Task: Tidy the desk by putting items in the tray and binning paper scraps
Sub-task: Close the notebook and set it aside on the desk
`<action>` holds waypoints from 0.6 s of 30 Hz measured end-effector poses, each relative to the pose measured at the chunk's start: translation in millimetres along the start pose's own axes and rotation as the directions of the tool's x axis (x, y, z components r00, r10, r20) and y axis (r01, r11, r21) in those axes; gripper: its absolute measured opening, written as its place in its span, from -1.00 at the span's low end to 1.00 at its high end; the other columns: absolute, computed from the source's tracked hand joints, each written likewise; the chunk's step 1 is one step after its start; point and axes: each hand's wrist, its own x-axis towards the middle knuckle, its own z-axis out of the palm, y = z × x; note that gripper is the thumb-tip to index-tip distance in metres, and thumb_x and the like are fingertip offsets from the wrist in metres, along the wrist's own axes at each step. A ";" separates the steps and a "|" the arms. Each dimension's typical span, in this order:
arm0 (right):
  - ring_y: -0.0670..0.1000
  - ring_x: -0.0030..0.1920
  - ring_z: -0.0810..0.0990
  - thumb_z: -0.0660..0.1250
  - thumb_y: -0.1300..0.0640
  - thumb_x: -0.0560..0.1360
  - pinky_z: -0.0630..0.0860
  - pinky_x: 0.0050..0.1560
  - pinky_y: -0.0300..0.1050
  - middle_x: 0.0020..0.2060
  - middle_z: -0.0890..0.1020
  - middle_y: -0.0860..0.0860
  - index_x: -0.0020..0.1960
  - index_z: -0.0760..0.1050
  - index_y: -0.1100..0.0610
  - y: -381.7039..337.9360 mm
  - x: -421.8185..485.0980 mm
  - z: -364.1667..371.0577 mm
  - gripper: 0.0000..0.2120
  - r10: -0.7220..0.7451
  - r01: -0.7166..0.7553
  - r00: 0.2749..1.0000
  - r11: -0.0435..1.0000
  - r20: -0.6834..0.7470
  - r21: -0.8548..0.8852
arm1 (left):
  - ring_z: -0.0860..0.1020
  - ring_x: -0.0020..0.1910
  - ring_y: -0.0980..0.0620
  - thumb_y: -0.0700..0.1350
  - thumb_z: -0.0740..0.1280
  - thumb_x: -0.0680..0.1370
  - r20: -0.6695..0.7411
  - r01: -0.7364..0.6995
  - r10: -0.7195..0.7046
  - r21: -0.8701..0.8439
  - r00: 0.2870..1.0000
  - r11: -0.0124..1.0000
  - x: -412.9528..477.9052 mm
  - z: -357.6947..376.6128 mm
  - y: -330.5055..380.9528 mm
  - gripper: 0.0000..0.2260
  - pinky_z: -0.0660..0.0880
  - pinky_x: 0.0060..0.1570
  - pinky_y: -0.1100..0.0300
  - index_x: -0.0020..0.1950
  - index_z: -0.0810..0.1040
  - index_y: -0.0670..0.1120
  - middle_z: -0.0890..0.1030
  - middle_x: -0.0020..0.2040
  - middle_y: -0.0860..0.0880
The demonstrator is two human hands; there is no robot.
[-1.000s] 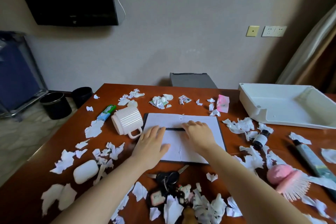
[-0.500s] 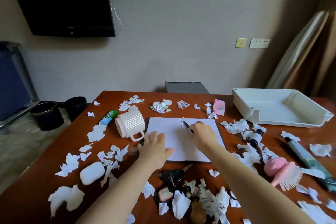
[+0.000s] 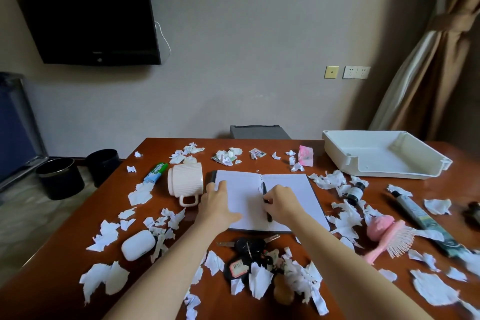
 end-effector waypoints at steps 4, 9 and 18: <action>0.08 -0.26 0.45 0.22 0.35 0.47 0.30 -0.41 -0.28 -0.32 0.52 0.15 -0.15 0.62 0.32 0.9 -2.2 -7.0 -0.81 -0.025 0.024 0.999 0.999 0.026 0.027 | 0.38 0.31 -0.10 -0.13 0.40 0.48 -0.061 -0.047 0.045 -0.029 0.997 0.998 -0.1 -16.5 2.0 -0.34 0.46 0.16 0.11 0.49 0.13 -0.06 0.20 0.42 -0.10; 0.01 -0.32 0.45 0.22 0.36 0.43 0.29 -0.40 -0.31 -0.38 0.51 0.08 -0.19 0.63 0.31 -4.5 1.5 -6.5 -0.80 -0.032 0.029 0.999 0.998 0.037 0.062 | 0.30 0.38 -0.05 -0.35 0.25 0.51 -0.159 -0.151 0.110 -0.269 0.981 0.951 5.9 -44.2 7.2 -0.39 0.41 0.09 0.19 0.49 0.16 0.01 0.21 0.45 -0.03; -0.08 -0.50 0.24 0.23 0.30 0.45 0.13 -0.47 -0.31 -0.57 0.29 -0.01 -0.49 0.35 0.21 -35.7 26.5 12.3 -0.66 -0.061 0.059 0.998 0.989 0.010 0.139 | 0.28 0.44 -0.04 -0.38 0.24 0.48 -0.176 -0.263 0.208 -0.394 0.962 0.881 38.6 -66.9 12.3 -0.37 0.35 0.22 0.22 0.51 0.19 -0.03 0.28 0.45 -0.05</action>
